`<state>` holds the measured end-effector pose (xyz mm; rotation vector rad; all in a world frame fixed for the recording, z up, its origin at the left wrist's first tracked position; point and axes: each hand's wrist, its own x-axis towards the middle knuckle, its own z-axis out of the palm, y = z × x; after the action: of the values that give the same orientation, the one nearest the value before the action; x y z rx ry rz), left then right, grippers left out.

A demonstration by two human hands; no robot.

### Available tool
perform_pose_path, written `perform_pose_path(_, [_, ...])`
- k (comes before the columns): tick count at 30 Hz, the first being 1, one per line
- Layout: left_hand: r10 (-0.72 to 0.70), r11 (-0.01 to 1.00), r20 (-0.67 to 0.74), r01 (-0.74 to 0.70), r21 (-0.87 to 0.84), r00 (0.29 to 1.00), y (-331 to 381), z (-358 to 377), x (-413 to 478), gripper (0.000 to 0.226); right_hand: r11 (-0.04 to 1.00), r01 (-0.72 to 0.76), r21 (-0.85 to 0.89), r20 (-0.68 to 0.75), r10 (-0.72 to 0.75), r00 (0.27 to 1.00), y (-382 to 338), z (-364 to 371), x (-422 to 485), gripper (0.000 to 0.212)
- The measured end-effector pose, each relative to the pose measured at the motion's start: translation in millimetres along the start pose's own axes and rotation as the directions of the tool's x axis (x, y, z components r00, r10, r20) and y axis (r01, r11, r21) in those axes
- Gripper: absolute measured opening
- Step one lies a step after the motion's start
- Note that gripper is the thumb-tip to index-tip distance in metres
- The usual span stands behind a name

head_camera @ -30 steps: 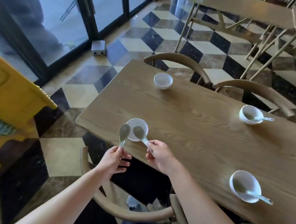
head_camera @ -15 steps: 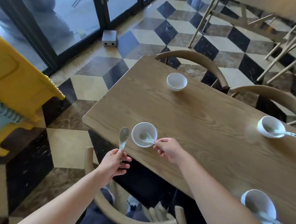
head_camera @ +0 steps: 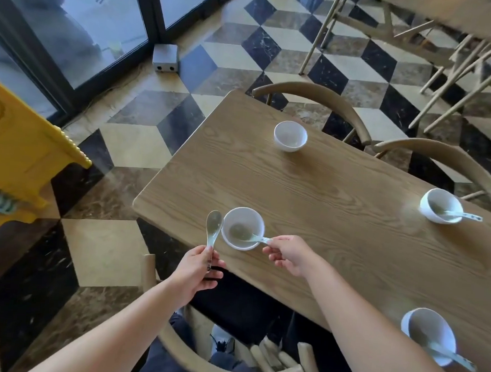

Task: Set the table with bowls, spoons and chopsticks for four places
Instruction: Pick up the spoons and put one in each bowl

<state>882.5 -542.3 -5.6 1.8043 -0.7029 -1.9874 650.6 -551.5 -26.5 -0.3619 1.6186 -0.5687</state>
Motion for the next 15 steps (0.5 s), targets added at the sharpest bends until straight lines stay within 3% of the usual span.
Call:
perform_pose_path(6, [-0.041, 0.998, 0.043, 0.039, 0.050, 0.998, 8, -9, 16, 0.029, 0.996, -0.035, 0.077, -0.067, 0.040, 0.997, 11, 3, -1, 0.011])
perform_pose_path(10, [-0.030, 0.998, 0.136, 0.022, 0.061, 0.990, 20, -16, 26, 0.027, 0.993, -0.038, 0.110, -0.210, 0.060, 0.976, 16, -2, -5, 0.007])
perform_pose_path(15, [0.003, 0.997, 0.291, -0.023, 0.067, 0.957, 43, -20, 42, 0.023, 0.991, 0.101, 0.093, -0.591, -0.027, 0.807, 10, -2, -16, 0.010])
